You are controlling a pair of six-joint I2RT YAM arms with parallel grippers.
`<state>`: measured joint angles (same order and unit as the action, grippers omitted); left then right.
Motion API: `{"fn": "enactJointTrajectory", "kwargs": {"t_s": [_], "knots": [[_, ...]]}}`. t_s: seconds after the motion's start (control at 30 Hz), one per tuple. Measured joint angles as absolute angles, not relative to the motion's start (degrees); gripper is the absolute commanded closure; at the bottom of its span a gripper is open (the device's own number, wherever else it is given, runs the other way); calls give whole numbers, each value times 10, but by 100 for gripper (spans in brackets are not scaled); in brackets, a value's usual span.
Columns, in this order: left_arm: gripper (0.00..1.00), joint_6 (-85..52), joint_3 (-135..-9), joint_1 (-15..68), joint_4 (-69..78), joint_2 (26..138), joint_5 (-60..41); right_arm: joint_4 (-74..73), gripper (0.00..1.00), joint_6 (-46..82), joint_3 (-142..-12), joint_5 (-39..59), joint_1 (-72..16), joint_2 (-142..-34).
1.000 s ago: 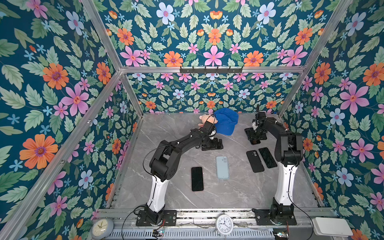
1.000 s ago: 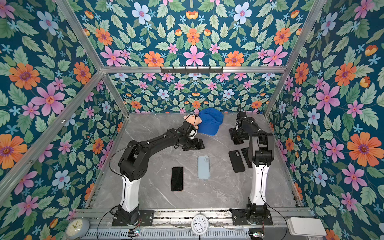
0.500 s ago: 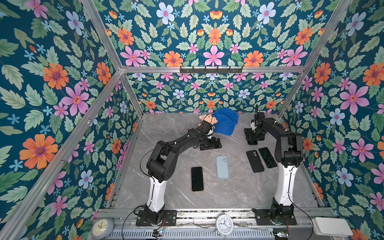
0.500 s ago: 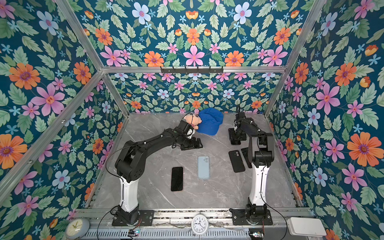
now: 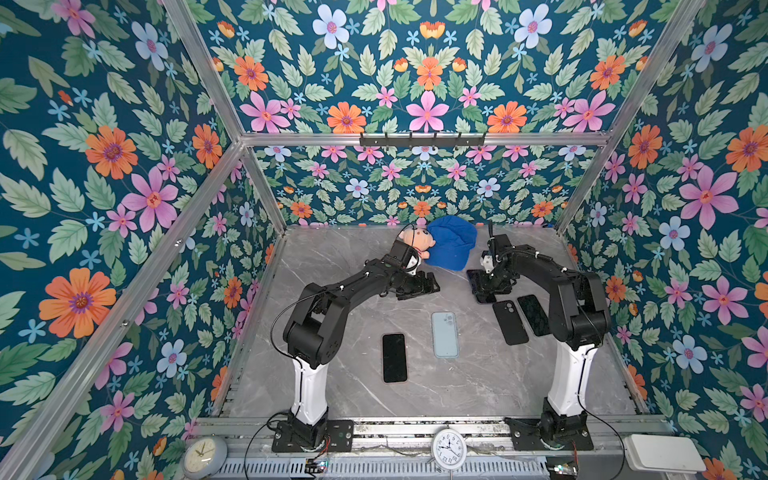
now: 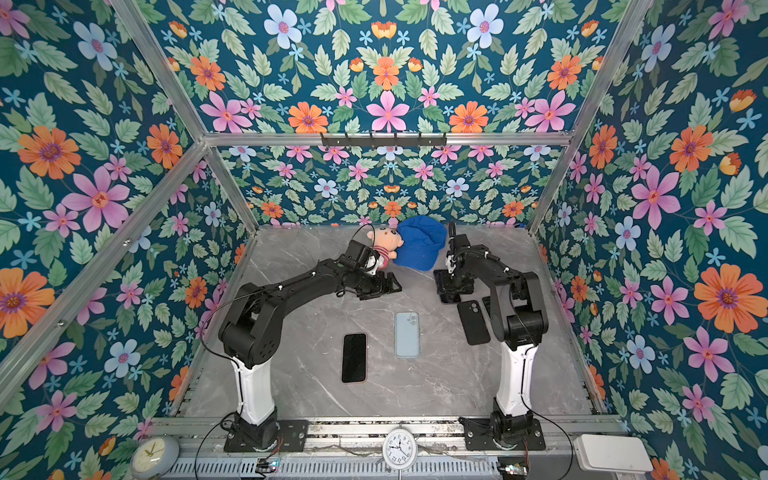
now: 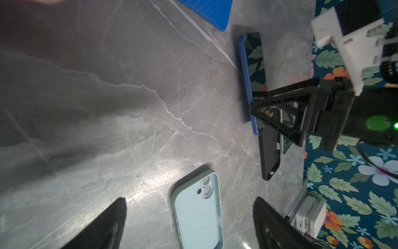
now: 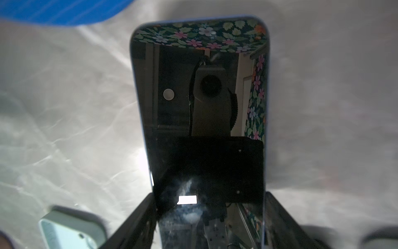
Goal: Put the phone into the phone case
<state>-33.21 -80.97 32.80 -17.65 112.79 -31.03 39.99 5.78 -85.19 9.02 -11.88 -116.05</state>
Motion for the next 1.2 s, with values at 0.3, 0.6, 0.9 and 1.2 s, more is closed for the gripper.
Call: {"fn": "enactJointTrajectory", "kwargs": {"t_s": [0.3, 0.6, 0.9, 1.2], "knots": [[18, -376, -817, 310, -100, 1170, -375, 354, 45, 73, -823, 118, -189, -1148], [30, -437, -858, 293, -12, 1250, -441, 314, 47, 72, -806, 138, -213, -1149], [46, -497, -887, 289, 69, 1313, -485, 296, 47, 68, -802, 148, -216, -1150], [61, -523, -889, 283, 108, 1334, -497, 289, 47, 63, -800, 150, -217, -1152]]}}
